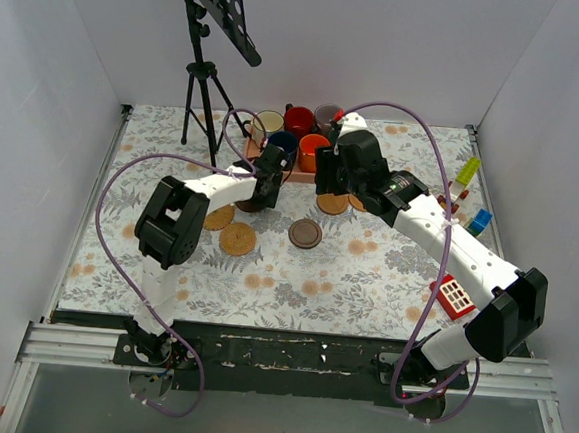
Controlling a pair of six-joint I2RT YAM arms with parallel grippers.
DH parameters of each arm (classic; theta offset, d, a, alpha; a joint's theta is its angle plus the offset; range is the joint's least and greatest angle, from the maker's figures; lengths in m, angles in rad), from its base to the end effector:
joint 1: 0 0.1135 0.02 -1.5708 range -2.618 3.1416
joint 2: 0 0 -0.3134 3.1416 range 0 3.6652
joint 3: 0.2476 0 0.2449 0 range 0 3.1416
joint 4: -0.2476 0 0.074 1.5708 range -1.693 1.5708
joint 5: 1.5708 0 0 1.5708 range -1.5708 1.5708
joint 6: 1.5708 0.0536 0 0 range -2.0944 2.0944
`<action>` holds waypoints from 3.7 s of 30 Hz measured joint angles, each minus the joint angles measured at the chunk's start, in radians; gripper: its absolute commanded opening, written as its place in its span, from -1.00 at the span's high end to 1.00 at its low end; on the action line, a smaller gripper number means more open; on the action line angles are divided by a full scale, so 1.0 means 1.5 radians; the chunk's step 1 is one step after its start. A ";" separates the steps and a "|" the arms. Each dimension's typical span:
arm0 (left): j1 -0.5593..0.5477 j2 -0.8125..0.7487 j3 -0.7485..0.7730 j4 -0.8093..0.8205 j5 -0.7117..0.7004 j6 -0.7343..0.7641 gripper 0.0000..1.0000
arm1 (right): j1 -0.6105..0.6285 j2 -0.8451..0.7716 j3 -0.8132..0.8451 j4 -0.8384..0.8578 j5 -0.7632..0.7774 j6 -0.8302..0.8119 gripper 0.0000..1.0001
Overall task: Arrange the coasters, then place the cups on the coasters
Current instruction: Move the coaster to the center of the board.
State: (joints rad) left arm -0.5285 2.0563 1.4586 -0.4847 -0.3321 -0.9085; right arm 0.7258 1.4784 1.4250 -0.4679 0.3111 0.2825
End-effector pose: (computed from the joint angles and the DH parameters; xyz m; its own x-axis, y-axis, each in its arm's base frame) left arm 0.4016 -0.2142 0.1966 -0.7407 -0.4308 -0.5156 -0.3895 0.9006 -0.1930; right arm 0.2651 0.2133 0.4106 -0.4785 -0.0698 -0.8753 -0.3123 0.9452 0.0953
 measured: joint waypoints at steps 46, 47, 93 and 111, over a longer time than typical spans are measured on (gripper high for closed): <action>0.015 -0.082 -0.122 0.071 0.073 0.003 0.22 | 0.000 -0.009 -0.011 0.003 -0.002 0.037 -0.31; 0.015 -0.086 -0.128 0.075 0.076 0.004 0.22 | 0.000 -0.010 -0.011 0.004 -0.002 0.037 -0.31; 0.006 -0.151 -0.204 0.077 0.114 0.018 0.28 | 0.001 -0.037 -0.031 0.015 0.003 0.042 -0.30; 0.005 -0.148 -0.173 0.041 0.111 0.015 0.14 | 0.001 -0.044 -0.033 0.015 0.007 0.041 -0.31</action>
State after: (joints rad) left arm -0.5209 1.8347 1.1995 -0.4225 -0.1658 -0.8864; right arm 0.7265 1.4120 1.3758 -0.4450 0.3210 0.3443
